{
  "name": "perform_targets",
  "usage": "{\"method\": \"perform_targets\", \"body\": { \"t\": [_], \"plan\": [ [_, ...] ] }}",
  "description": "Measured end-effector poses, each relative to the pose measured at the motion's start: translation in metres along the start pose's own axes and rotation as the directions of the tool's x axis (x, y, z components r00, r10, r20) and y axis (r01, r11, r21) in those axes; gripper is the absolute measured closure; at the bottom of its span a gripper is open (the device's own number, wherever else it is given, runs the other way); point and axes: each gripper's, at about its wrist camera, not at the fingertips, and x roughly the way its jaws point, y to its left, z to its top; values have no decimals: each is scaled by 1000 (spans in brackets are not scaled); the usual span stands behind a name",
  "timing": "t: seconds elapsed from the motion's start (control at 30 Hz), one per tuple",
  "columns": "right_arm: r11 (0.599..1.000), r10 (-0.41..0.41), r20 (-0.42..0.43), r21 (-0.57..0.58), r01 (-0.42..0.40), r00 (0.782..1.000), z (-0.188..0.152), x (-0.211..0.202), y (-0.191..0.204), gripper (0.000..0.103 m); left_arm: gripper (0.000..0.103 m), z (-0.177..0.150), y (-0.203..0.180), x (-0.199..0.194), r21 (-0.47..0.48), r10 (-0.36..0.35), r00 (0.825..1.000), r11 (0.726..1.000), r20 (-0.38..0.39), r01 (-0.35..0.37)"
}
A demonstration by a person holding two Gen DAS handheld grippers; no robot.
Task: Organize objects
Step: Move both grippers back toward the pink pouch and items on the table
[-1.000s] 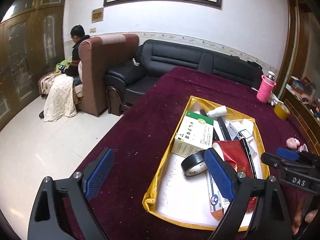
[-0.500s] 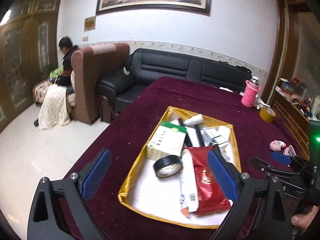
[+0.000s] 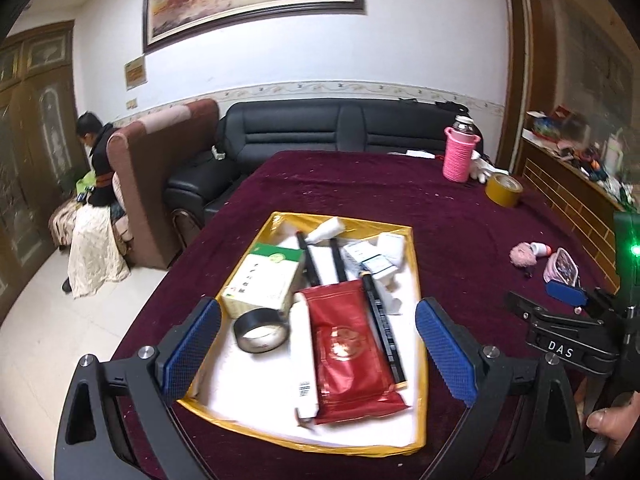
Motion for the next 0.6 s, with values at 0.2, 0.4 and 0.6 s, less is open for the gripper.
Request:
{"method": "perform_targets", "body": {
  "t": [0.2,0.4,0.6],
  "plan": [
    [999,-16,1,46,16,1000,-4,-5,-29,21,6,2,-33,3,70,-25,1000,997,-14,26],
    [997,-52,12,64,51,999,-7,-9,-46,21,6,1,-58,7,133,-38,999,990,-29,41],
    [995,-79,20,68,78,997,-7,-10,-56,21,6,0,-71,11,155,-44,998,987,-46,51]
  ]
}}
